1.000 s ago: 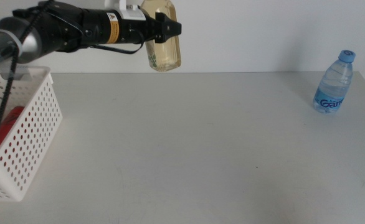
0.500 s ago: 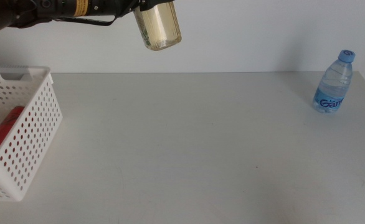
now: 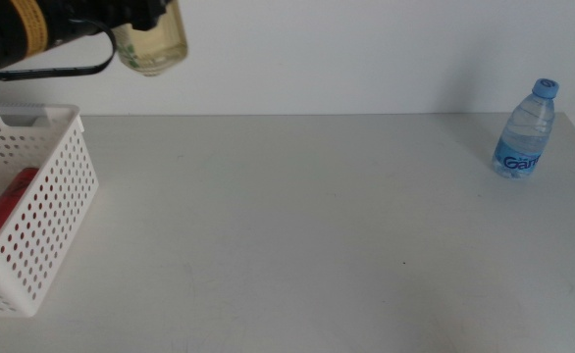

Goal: Use arms to grab the bottles and put them into the dustbin to the left of the table.

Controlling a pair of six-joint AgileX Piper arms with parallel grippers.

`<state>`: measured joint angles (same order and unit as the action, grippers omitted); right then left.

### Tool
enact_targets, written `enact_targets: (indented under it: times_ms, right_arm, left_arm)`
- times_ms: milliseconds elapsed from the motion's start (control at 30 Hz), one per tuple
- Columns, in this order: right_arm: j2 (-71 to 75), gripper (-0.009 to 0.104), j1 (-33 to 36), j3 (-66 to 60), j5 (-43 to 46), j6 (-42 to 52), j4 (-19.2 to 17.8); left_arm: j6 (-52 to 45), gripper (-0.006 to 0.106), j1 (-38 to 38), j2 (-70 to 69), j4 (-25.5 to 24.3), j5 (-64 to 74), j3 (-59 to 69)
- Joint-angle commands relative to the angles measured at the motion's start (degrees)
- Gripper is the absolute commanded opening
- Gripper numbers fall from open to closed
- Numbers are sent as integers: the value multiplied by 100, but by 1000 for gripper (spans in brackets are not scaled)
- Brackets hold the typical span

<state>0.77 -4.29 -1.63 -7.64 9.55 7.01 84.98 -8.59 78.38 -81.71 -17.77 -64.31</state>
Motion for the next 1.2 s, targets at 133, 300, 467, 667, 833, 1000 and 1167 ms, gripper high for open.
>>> enact_targets:
  times_ms: [133,300,467,667,833,1000,1167]
  right_arm:
    - [124,75,-34,51,412,50,-53]
    - [124,75,-34,51,412,50,-53]
    - [124,75,-34,51,412,50,-53]
    - [124,75,-34,51,412,50,-53]
    - [124,75,-34,51,412,50,-53]
    - [124,75,-34,51,412,50,-53]
    - [124,75,-34,51,412,50,-53]
  left_arm:
    - [-1465,-2,-245,-1081,1422,1643,-116]
    - [-3853,-2,-628,-1341,3408,3225,-333]
    - [-8252,-2,-263,-1184,7152,5143,-1418]
    - [-10202,-2,1319,-400,9521,7316,-2947]
    - [-10465,-2,2115,592,9642,8767,-4093]
    - [-10339,-2,2483,1626,9588,9326,-4664]
    - [-10288,-2,2526,2269,9311,9326,-4659]
